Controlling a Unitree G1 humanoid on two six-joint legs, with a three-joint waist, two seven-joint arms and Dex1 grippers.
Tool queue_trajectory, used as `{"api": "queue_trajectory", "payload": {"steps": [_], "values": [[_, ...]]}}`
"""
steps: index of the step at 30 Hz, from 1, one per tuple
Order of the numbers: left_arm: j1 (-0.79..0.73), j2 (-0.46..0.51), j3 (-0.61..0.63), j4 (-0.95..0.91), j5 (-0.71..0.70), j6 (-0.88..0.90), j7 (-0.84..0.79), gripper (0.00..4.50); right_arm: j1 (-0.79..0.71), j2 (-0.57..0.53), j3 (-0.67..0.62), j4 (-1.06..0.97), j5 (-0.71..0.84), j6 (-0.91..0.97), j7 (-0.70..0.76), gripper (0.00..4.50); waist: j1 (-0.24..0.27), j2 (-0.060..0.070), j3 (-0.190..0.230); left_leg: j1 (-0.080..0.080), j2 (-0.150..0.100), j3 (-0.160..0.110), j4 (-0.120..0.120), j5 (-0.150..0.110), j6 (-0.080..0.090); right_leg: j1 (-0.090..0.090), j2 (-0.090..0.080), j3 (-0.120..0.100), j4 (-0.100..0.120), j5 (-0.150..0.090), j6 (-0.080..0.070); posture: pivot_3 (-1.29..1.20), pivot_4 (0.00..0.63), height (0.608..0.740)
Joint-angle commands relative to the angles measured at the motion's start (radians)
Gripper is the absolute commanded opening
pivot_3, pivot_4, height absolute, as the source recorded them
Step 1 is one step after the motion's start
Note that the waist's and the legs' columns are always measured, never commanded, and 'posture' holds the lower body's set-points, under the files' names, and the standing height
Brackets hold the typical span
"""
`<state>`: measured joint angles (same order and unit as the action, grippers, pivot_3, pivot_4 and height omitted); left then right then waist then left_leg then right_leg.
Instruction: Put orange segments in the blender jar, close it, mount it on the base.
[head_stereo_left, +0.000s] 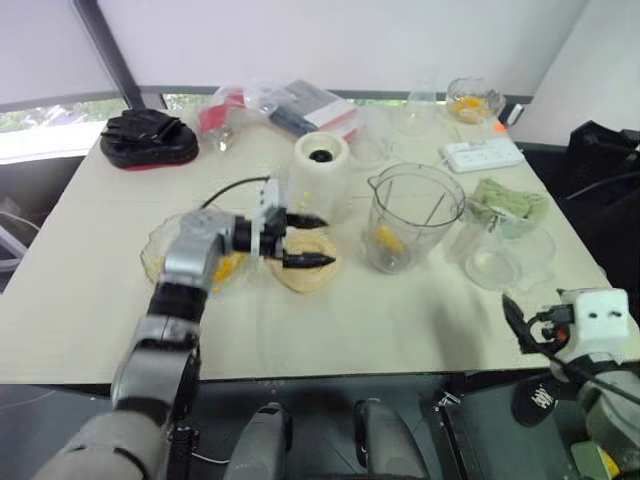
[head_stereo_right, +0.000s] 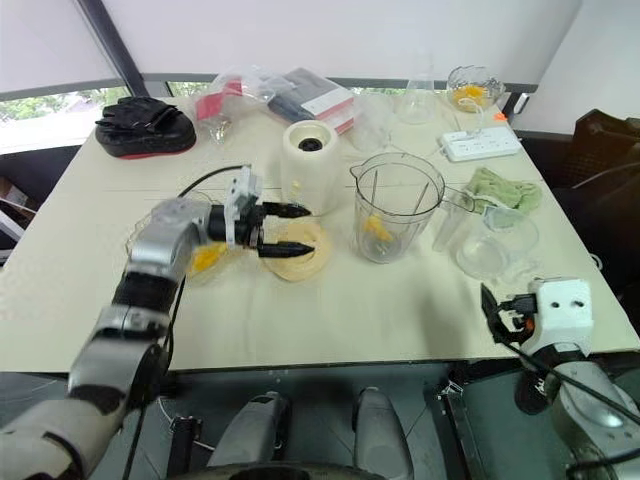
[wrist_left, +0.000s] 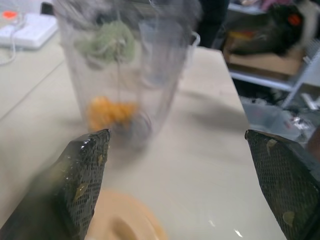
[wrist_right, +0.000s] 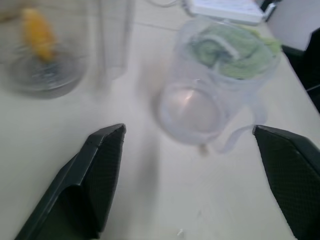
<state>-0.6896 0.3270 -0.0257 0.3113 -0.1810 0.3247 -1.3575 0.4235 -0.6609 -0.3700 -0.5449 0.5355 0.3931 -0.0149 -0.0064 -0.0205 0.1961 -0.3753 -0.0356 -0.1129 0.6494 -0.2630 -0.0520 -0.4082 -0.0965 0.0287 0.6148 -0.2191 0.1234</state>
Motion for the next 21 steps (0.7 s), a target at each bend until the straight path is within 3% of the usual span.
{"api": "queue_trajectory", "payload": {"steps": [1,8,21], "values": [[0.076,-0.002,-0.01,-0.168,-0.032,0.036,0.098,4.46,-0.071,0.044,-0.041,0.134,-0.084,-0.069,0.016,4.21,0.004,0.002,-0.001,0.001,0.0,0.0,0.0,0.0,0.0,0.002,0.0,0.0,0.0,0.0,0.0,0.0,0.15,0.74],[0.187,-0.014,-0.005,-0.267,-0.045,0.056,0.256,4.46,-0.266,0.116,-0.035,0.391,-0.183,-0.124,0.029,4.21,-0.006,0.003,-0.001,0.002,0.0,0.0,0.0,0.0,0.0,0.002,0.0,0.0,0.0,0.0,0.0,0.0,0.15,0.74],[0.214,0.034,-0.037,-0.3,-0.07,0.037,0.329,4.46,-0.413,0.155,-0.038,0.531,-0.29,-0.148,0.023,4.21,-0.011,0.007,-0.003,0.002,0.0,0.0,-0.001,0.0,0.0,0.001,0.0,0.0,0.0,0.0,0.0,0.0,0.15,0.74]]}}
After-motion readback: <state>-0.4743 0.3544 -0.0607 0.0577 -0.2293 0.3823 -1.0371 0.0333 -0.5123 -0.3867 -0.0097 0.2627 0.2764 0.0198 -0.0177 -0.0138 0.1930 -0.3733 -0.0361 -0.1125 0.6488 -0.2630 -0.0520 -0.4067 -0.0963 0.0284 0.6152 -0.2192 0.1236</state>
